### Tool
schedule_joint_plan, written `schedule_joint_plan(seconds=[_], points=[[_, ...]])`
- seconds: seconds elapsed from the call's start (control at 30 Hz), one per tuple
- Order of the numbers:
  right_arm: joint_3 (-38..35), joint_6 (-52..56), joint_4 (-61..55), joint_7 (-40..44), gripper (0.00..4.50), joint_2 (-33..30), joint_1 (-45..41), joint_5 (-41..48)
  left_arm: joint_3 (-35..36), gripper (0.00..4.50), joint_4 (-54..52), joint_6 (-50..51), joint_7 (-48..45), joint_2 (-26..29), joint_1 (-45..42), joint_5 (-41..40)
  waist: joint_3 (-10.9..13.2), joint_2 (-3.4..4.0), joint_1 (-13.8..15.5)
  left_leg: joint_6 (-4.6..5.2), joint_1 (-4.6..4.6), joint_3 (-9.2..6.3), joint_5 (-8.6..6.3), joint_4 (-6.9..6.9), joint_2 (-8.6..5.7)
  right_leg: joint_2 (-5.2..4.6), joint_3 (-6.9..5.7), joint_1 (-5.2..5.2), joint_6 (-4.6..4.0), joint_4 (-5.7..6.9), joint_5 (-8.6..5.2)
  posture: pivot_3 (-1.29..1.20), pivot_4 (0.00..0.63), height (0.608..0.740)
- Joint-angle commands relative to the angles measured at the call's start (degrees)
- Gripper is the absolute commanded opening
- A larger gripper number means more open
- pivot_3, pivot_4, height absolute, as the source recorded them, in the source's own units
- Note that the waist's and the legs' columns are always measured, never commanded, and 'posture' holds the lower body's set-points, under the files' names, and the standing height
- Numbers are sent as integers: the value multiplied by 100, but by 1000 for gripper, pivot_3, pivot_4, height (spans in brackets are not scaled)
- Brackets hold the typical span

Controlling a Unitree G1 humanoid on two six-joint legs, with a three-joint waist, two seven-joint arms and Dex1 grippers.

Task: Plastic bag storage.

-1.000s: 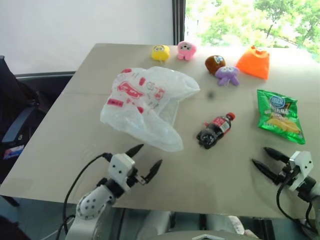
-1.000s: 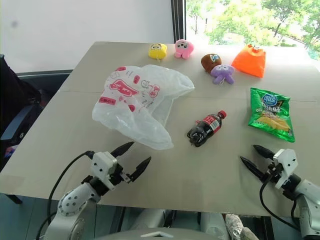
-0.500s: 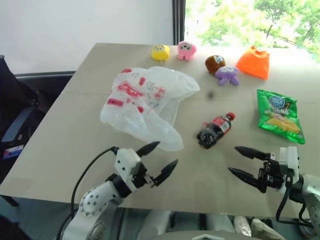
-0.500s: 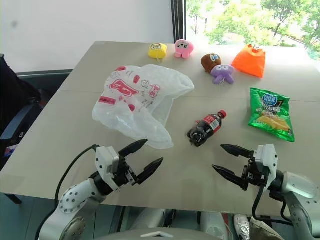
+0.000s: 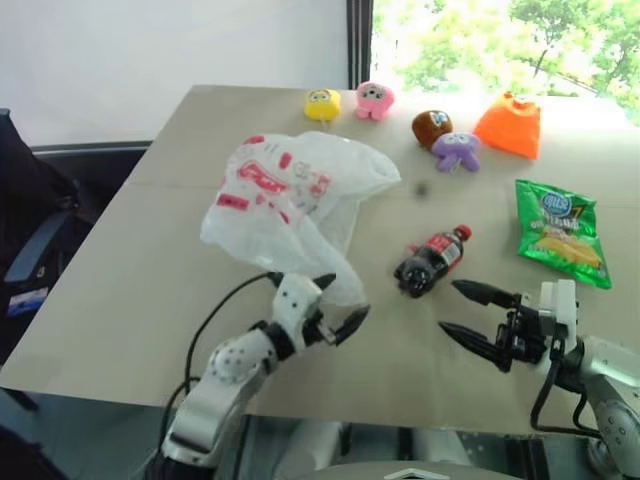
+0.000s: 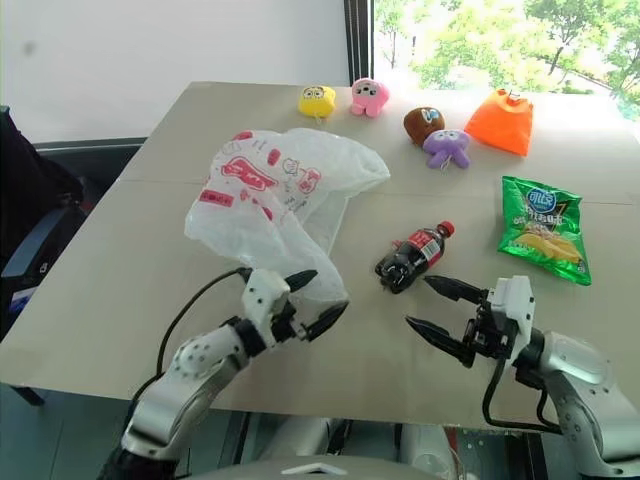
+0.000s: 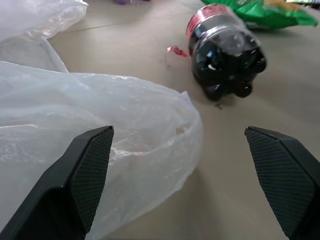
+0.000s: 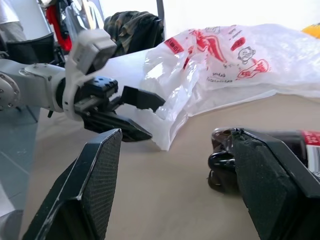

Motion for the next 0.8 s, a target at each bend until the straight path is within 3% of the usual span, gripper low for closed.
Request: schedule_joint_plan(seconds=[0.03, 0.1, 0.2, 0.23, 0.33, 0.47, 0.5, 0.67, 0.8], points=[[39, -174, -42, -77, 3526, 111, -54, -61, -76, 4439, 265, 85, 165, -113, -232, 249, 0, 0, -7, 0, 0, 1, 0, 0, 0, 0, 1, -1, 0, 0, 0, 0, 150, 740], [37, -192, -16, -99, 3526, 153, -72, -85, -61, 4439, 403, 57, 183, -178, -286, 292, 0, 0, -7, 0, 0, 0, 0, 0, 0, 1, 1, -3, 0, 2, 1, 0, 150, 740], [10, -270, 89, -68, 3526, 170, -107, -141, -49, 3651, 582, 50, 232, -202, -273, 431, 0, 1, -6, -1, 0, 0, 0, 2, 0, 2, 2, -4, 0, 7, 1, 0, 150, 740], [-2, -280, 117, -71, 3526, 173, -130, -135, -9, 3570, 631, 49, 289, -200, -265, 480, -1, 1, -4, -1, 1, 0, 0, 2, 0, 2, 2, -4, 0, 7, 1, 0, 150, 740], [11, -318, 230, -62, 3526, 199, -226, -138, 112, 2456, 755, 10, 433, -167, -254, 647, -2, 3, -11, -1, 5, 1, 1, 9, 1, 3, 5, -2, 3, 14, 4, 0, 150, 740], [118, -347, 351, -85, 3526, 270, -383, -207, 438, 453, 772, -189, 645, -246, -201, 652, -2, 4, -11, -2, 10, 1, 1, 9, 2, 5, 5, -2, 4, 15, 9, 0, 150, 740], [129, -342, 367, -129, 3526, 303, -430, -219, 547, 213, 754, -302, 676, -279, -175, 610, -2, 4, -13, -2, 10, 1, 1, 9, 2, 5, 6, -3, 4, 16, 10, 0, 150, 740], [121, 50, 440, -837, 3526, 439, -735, -379, 1195, 73, 405, -1151, 746, -464, 257, 308, -2, 3, -29, -3, 7, 0, 1, 9, 5, 9, 11, -5, 6, 15, 12, 0, 150, 740], [-3, 1222, 179, -1941, 3526, 648, -970, 155, 1582, 73, 58, -1776, 851, -561, 846, 306, -1, 1, -16, -4, -12, -7, 2, 9, 9, 10, 83, -8, 31, -7, 20, 0, 150, 740]])
